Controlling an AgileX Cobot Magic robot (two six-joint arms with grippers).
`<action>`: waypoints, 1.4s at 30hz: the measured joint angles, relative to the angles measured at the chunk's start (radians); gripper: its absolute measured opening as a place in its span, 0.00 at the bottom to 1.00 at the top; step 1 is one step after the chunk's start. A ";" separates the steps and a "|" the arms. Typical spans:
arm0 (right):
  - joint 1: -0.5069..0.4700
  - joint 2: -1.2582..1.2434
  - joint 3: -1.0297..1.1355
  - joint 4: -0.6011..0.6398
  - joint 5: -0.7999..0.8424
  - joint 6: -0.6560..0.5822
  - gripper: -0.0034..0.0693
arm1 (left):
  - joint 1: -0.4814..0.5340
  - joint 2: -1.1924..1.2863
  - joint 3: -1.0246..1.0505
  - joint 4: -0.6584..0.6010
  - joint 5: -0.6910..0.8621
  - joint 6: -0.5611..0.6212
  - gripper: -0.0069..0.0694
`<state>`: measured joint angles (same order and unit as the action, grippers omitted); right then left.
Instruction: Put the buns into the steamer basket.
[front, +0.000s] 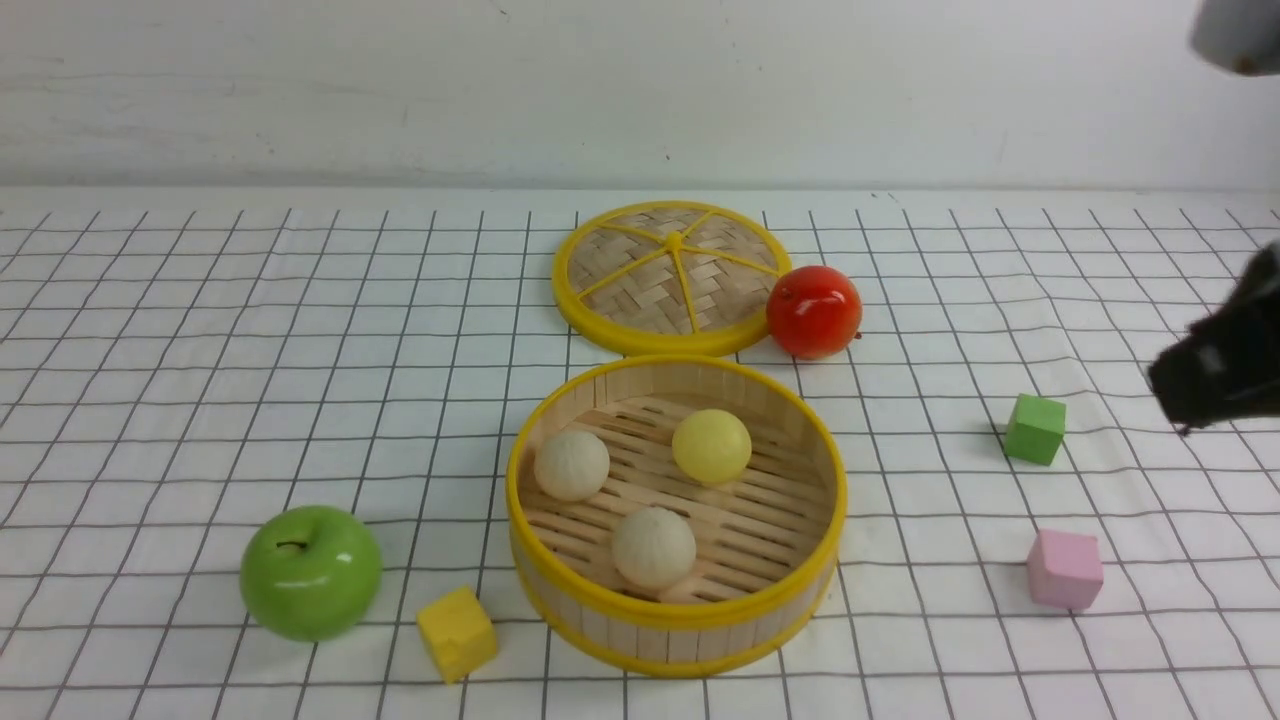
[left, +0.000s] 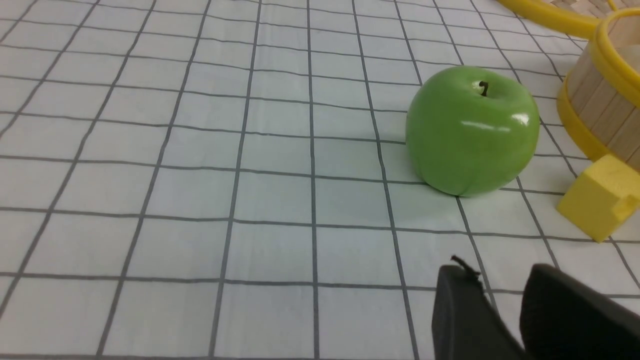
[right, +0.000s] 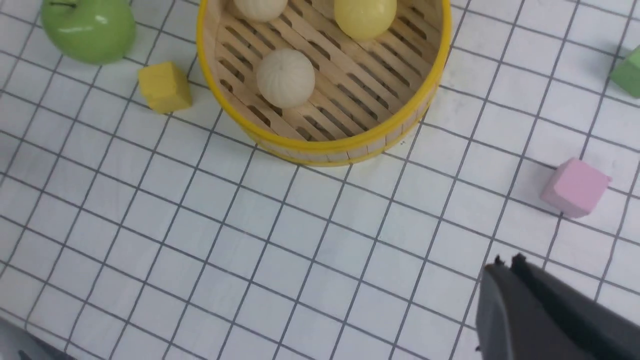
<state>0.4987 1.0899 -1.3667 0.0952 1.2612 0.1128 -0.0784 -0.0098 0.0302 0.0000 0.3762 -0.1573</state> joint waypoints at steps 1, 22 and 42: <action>0.000 -0.025 0.001 0.000 0.001 0.000 0.02 | 0.000 0.000 0.000 0.000 0.000 0.000 0.33; -0.352 -0.438 0.136 -0.049 -0.104 -0.154 0.03 | 0.000 0.000 0.000 0.000 0.000 0.000 0.35; -0.538 -1.100 1.367 -0.044 -0.902 -0.161 0.03 | 0.001 0.000 0.000 0.000 0.000 0.000 0.36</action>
<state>-0.0389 -0.0098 0.0000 0.0509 0.3587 -0.0484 -0.0776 -0.0102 0.0302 0.0000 0.3762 -0.1573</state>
